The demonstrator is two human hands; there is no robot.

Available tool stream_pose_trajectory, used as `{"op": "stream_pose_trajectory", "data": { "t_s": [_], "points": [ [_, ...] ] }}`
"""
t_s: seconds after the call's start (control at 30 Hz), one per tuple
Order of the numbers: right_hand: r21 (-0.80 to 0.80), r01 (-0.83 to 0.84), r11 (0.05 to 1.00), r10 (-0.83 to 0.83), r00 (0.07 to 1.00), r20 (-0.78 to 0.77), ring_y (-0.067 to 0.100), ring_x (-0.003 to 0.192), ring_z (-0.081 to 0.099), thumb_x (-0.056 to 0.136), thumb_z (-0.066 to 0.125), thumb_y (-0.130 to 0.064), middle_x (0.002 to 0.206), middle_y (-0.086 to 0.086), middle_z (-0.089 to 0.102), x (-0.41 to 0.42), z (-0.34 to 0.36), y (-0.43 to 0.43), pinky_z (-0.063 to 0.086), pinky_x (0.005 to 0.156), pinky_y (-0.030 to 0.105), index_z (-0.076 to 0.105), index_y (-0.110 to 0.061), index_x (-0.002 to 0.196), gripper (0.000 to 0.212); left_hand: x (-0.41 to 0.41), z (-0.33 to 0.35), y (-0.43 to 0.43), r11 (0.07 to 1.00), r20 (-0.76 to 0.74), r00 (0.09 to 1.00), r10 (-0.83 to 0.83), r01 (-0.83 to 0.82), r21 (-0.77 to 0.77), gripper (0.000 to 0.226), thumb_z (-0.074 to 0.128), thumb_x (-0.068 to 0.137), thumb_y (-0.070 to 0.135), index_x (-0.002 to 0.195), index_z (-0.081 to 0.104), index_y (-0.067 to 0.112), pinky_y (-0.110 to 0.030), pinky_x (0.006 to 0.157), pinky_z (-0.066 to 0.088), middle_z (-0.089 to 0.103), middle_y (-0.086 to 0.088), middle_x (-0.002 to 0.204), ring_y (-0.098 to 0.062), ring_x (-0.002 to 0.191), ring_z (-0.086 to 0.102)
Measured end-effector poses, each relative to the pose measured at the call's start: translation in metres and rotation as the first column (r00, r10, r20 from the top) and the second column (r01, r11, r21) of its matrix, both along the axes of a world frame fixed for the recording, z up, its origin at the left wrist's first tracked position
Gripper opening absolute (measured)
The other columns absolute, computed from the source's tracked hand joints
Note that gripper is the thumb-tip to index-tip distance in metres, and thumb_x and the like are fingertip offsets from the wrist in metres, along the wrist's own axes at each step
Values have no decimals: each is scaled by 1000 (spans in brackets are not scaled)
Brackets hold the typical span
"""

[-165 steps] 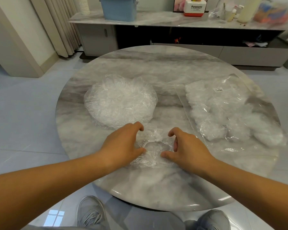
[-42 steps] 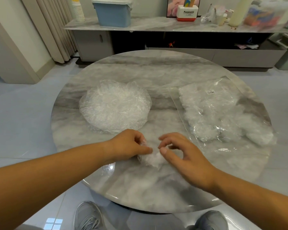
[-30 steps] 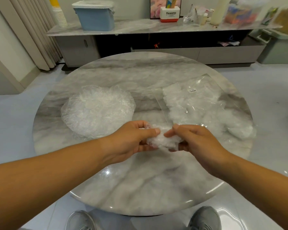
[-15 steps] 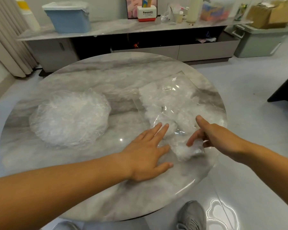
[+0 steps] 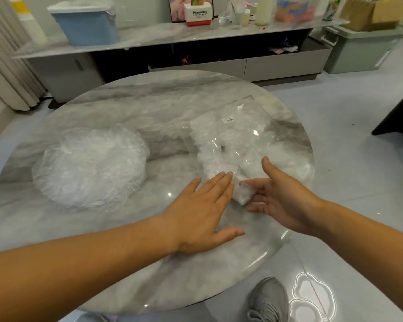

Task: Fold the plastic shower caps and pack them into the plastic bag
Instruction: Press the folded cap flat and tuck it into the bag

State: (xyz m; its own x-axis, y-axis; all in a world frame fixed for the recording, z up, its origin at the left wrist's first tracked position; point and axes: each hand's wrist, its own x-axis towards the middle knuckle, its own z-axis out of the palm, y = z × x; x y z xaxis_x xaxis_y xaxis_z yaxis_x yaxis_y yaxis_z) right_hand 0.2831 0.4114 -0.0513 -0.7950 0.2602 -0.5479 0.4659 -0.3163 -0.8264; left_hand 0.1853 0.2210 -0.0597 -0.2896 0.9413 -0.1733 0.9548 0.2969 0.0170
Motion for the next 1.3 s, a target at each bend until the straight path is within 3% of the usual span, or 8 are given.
{"op": "stream_pose_trajectory", "data": {
  "t_s": [0.1, 0.23, 0.43, 0.57, 0.73, 0.93, 1.13, 1.3],
  "points": [
    [-191, -17, 981, 3, 997, -74, 21, 111, 63, 91, 34, -79, 129, 8, 67, -5, -4, -9, 45, 86, 35, 58, -3, 137, 92, 0, 2, -1, 1000, 87, 996, 5, -6, 1, 96, 20, 93, 77, 160, -12, 16, -42, 127, 3, -22, 1, 166, -11, 153, -20],
    [-322, 66, 944, -116, 983, -140, 28, 107, 50, 88, 38, -81, 117, 15, 64, -16, -5, -19, 35, 90, 38, 68, 0, 123, 93, -5, -1, -3, 995, 121, 991, -56, 46, 89, 98, 18, 90, 78, 161, -9, 16, -38, 127, 9, -15, 0, 168, -12, 154, -14],
    [-433, 239, 869, -322, 938, -127, 32, 118, 66, 91, 51, -67, 131, 24, 64, -15, 1, -24, 46, 107, 39, 57, -1, 134, 79, -3, 0, -9, 998, 136, 990, -48, 41, 54, 96, 25, 93, 75, 161, -6, 15, -32, 127, 0, -17, 0, 168, -11, 154, -16],
    [-449, 398, 800, -491, 865, -108, 40, 110, 70, 94, 59, -54, 126, 28, 65, -2, 0, -31, 47, 109, 46, 59, 0, 129, 64, -2, -1, -10, 998, 122, 992, -42, 35, 59, 95, 28, 95, 74, 161, -6, 14, -32, 127, 0, -17, -1, 168, -12, 154, -16],
    [-277, 453, 847, -479, 877, -30, 38, 115, 64, 97, 55, -54, 126, 27, 58, 13, 2, -38, 51, 103, 46, 65, -1, 120, 58, -1, 1, -8, 997, 108, 993, -42, 36, 62, 96, 24, 93, 75, 161, -7, 14, -34, 127, 0, -18, -3, 168, -13, 154, -18],
    [-429, 393, 813, -448, 894, -29, 34, 127, 59, 98, 41, -66, 137, 24, 58, 1, 0, -44, 44, 111, 46, 52, 7, 135, 83, -1, -1, -10, 998, 134, 990, -53, 46, 53, 94, 26, 95, 74, 160, -9, 16, -34, 127, -1, -19, 0, 167, -10, 153, -19],
    [-497, 335, 800, -423, 903, -72, 32, 111, 70, 88, 39, -81, 121, 23, 70, -20, 4, -35, 48, 104, 42, 51, 5, 134, 99, 1, 0, -10, 995, 143, 987, -70, 60, 73, 93, 27, 96, 73, 161, -7, 15, -26, 124, -9, -17, -1, 168, -10, 153, -17],
    [-472, 330, 818, -409, 910, -72, 33, 112, 69, 86, 44, -81, 121, 15, 71, -27, 6, -32, 47, 107, 44, 55, -4, 136, 92, -2, 0, -10, 995, 110, 991, -80, 73, 71, 93, 24, 95, 74, 161, -6, 17, -27, 124, -8, -16, -1, 168, -11, 154, -16]
  ]
}}
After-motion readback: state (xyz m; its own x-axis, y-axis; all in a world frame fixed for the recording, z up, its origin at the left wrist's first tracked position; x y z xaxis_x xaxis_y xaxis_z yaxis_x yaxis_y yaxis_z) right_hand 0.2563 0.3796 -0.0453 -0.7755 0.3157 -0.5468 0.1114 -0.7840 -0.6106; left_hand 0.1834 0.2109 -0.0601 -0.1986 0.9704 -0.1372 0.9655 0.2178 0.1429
